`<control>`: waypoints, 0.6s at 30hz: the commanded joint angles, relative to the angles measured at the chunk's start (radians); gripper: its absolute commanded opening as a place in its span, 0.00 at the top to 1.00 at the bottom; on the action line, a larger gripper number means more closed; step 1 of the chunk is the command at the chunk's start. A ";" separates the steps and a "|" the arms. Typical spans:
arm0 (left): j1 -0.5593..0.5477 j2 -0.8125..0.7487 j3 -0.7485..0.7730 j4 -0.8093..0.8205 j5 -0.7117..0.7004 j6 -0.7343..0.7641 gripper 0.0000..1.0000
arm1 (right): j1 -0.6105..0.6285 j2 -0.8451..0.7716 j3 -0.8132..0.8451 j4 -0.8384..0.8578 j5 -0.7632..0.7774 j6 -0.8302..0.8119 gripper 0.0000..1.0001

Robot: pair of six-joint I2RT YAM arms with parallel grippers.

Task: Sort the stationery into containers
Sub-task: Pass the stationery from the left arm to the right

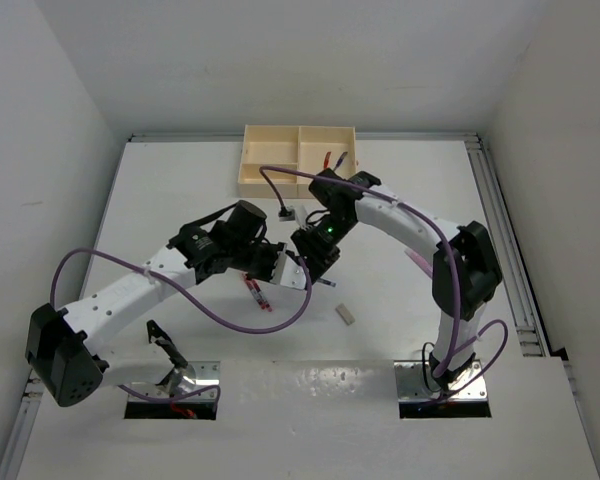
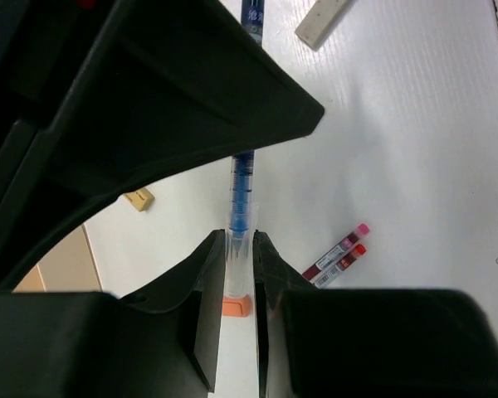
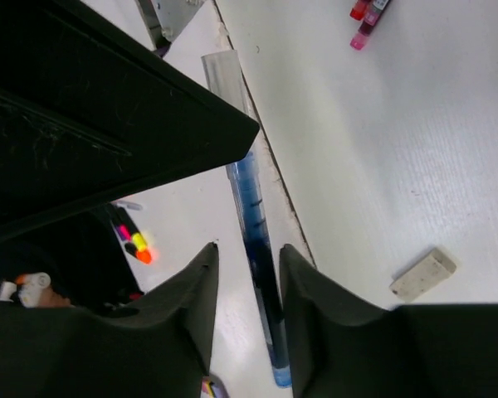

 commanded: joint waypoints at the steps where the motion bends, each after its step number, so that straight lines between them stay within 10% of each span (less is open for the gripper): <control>1: 0.007 -0.014 0.027 0.012 0.039 -0.013 0.89 | 0.010 0.000 0.029 0.000 0.000 -0.037 0.72; 4: 0.012 -0.016 0.022 0.027 0.039 -0.028 0.84 | 0.008 0.002 0.048 -0.009 -0.002 -0.049 0.89; 9: 0.022 -0.031 0.010 0.070 -0.005 -0.106 0.26 | -0.041 0.000 0.084 -0.020 0.014 -0.051 1.00; 18: 0.183 -0.042 0.014 0.226 -0.179 -0.457 0.09 | -0.300 0.109 0.354 0.366 0.326 0.298 1.00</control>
